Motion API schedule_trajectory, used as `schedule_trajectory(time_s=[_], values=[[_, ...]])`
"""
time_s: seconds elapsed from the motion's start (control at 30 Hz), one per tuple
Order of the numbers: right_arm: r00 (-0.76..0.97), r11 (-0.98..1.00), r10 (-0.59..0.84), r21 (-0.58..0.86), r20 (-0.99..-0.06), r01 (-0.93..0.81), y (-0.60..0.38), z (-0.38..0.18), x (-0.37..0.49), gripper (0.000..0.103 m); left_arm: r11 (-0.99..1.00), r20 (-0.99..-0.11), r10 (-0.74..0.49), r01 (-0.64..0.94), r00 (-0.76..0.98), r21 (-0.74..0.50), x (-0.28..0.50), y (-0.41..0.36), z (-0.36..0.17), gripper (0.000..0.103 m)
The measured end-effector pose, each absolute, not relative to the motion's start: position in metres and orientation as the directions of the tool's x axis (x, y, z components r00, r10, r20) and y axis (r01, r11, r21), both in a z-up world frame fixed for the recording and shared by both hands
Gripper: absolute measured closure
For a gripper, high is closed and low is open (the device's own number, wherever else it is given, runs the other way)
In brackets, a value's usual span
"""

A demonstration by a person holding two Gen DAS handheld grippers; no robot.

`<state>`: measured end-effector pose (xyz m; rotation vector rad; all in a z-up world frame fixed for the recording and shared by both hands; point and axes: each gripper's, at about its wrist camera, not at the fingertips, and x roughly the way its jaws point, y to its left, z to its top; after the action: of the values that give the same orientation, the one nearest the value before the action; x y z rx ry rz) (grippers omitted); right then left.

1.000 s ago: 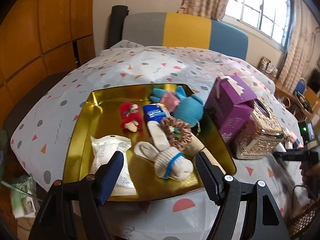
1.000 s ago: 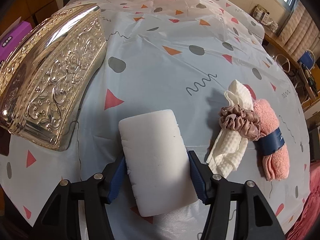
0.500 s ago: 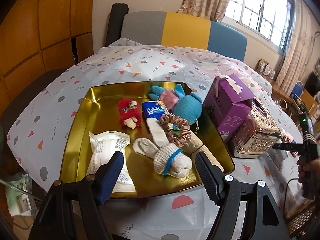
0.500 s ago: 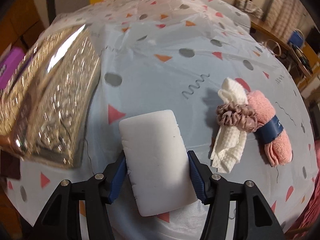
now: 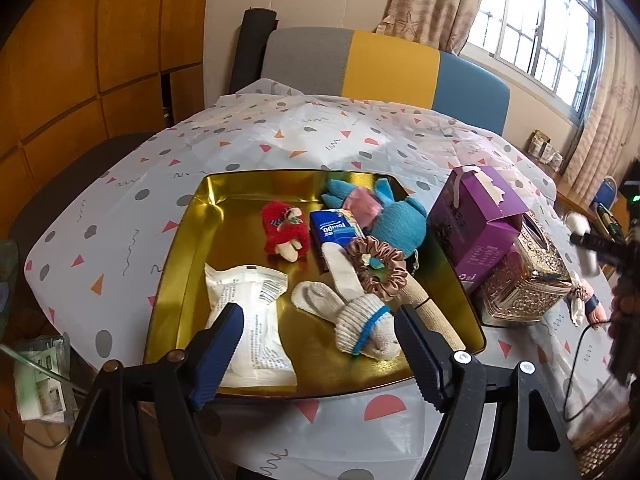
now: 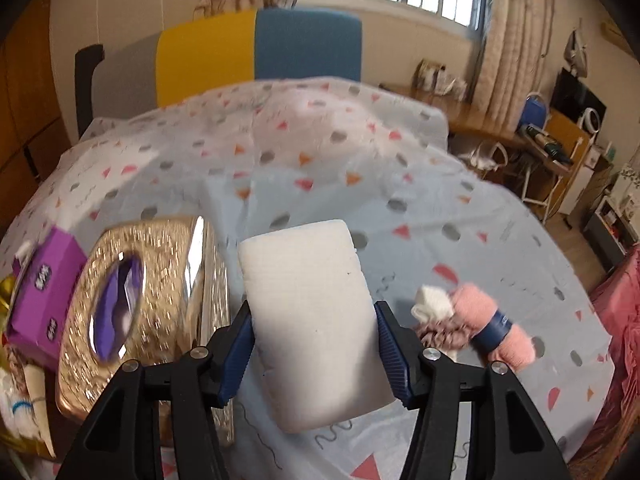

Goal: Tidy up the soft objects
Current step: 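Carry the white foam block into the gold tray and open the right gripper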

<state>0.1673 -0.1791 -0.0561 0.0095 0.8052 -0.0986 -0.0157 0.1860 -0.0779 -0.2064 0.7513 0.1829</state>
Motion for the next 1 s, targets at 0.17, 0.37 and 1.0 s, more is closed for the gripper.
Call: schedule_trajectory(time_s=[0.17, 0.37, 1.0], values=[[0.711, 0.998, -0.043, -0.002, -0.702, 0.059, -0.175, -0.031, 0.177, 0.045, 0.965, -0.692, 0.097, -0.239, 0.716, -0.111, -0.016, 0.186, -0.079, 0.025], [0.739, 0.998, 0.066, 0.043, -0.671, -0.05, -0.141, 0.001, 0.186, 0.045, 0.962, -0.697, 0.105, -0.251, 0.709, -0.111, -0.017, 0.188, -0.08, 0.025], [0.243, 0.708, 0.578, 0.33, -0.779, -0.625, 0.112, -0.068, 0.149, 0.041, 0.917, -0.705, 0.169, -0.372, 0.688, -0.144, -0.029, 0.236, -0.089, 0.023]])
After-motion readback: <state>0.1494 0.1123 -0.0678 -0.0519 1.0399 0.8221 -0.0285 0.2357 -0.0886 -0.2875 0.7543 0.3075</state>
